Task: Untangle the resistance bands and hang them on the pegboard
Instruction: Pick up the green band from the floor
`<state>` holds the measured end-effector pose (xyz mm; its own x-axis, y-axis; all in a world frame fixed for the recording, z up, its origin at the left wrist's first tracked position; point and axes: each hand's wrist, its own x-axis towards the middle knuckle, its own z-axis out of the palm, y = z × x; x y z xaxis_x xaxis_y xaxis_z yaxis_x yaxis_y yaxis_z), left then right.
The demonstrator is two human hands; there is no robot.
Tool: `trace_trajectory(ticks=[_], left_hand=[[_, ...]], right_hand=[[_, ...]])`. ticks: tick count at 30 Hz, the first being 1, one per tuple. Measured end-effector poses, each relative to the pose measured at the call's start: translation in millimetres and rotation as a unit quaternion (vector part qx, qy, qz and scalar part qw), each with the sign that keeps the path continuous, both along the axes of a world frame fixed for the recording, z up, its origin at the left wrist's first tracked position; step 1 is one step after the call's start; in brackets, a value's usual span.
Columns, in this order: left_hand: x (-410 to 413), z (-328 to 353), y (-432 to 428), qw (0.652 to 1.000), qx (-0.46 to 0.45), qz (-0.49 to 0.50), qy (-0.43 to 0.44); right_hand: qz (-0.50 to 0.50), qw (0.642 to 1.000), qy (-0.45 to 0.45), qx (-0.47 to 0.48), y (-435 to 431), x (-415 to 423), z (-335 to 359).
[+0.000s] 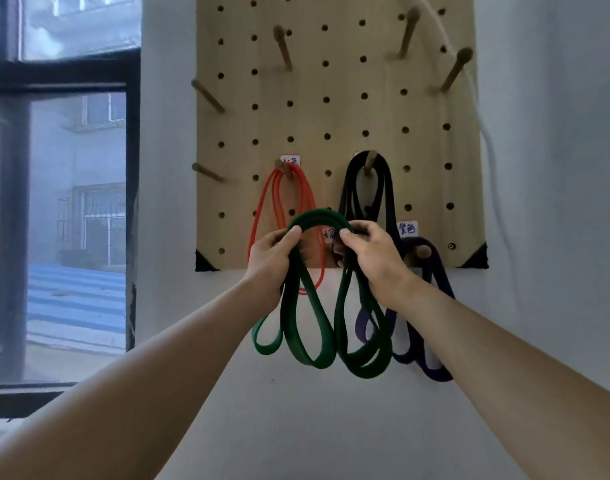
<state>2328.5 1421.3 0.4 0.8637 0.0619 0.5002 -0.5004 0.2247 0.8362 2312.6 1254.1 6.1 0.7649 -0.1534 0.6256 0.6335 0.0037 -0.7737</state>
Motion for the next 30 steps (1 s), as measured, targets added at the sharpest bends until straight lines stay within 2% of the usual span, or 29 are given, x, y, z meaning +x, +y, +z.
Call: trace_trajectory(ticks=[5,9,12,17,21,27,30], left_hand=[[34.4,11.1,-10.8,0.995,-0.037,-0.071,0.052],[49.2,-0.3,-23.7,0.991,-0.026,-0.091,0.097],[58.6,-7.9,-34.9,0.993,-0.012,-0.072,0.092],[72.2,-23.4,-40.0,0.99,0.075,0.117,0.01],[70.8,-28.4,-38.4,0.97,0.129,0.205,-0.029],[69.7,-32.3,-25.5,0.946,0.253,0.202,-0.011],[63.3,-34.7,-16.2,0.929,0.33,0.163,-0.027]], right_hand=[[-0.002,0.999,0.028,-0.03,-0.6,29.8,20.2],[-0.08,0.99,0.05,-0.107,-9.5,52.6,15.8],[-0.14,0.98,0.024,-0.142,-16.9,57.9,12.9],[-0.241,0.925,-0.051,-0.29,-25.9,60.6,-9.6],[-0.306,0.867,-0.076,-0.385,-23.3,65.6,-20.8],[-0.351,0.804,-0.109,-0.468,-22.1,54.6,-25.0],[-0.33,0.794,-0.101,-0.5,-28.9,45.7,-27.0]])
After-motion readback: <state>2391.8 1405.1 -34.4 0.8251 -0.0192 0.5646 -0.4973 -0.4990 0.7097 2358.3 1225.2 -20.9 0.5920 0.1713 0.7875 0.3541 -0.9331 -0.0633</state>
